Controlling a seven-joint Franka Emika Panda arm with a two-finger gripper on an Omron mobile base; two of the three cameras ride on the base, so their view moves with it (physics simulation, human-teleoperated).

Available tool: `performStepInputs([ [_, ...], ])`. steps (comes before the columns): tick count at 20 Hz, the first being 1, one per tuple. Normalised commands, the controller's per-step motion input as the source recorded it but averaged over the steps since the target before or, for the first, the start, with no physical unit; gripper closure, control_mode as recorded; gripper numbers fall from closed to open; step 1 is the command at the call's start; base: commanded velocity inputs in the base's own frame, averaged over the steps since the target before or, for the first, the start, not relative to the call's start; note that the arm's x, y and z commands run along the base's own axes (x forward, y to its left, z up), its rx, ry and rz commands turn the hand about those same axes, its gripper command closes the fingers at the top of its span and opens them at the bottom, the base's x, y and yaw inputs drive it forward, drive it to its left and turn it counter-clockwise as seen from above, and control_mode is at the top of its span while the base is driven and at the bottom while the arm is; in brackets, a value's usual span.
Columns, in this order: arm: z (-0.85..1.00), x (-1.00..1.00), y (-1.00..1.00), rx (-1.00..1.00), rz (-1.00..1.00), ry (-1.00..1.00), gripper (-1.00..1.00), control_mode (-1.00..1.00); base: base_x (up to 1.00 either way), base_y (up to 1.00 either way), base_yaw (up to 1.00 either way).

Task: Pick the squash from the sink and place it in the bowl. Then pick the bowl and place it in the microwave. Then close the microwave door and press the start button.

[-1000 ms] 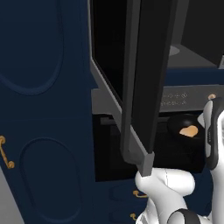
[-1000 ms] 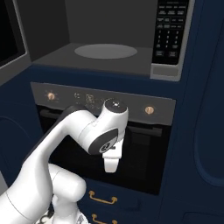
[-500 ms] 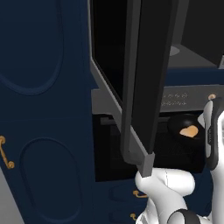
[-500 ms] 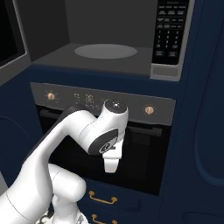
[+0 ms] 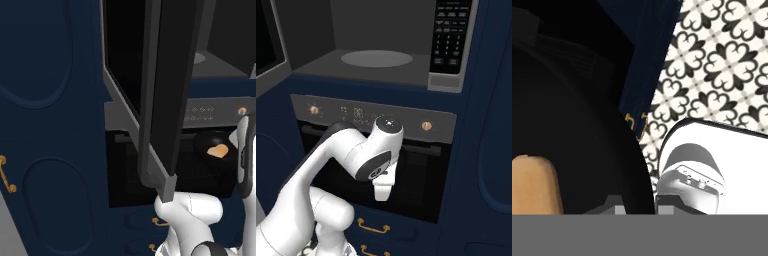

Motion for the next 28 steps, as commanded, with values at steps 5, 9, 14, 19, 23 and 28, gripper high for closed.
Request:
performStepInputs([
  [5,0.18,-1.0,0.01,0.08,0.01,-0.12,1.0,-1.0,0.0,0.0,0.0],
  [9,0.93,-0.42,0.18,0.0,0.0,-0.01,1.0,-1.0,0.0,0.0,0.0],
  [14,1.0,-0.05,0.2,0.0,0.0,0.0,1.0,-1.0,0.0,0.0,0.0],
  [19,0.83,0.0,0.12,0.0,0.0,-0.03,1.0,-1.0,0.0,0.0,0.0],
  [23,0.54,0.12,0.14,-0.03,-0.04,-0.19,1.0,-1.0,0.0,0.0,0.0],
  [28,0.41,0.58,0.13,-0.01,-0.05,-0.06,1.0,-1.0,0.0,0.0,0.0],
])
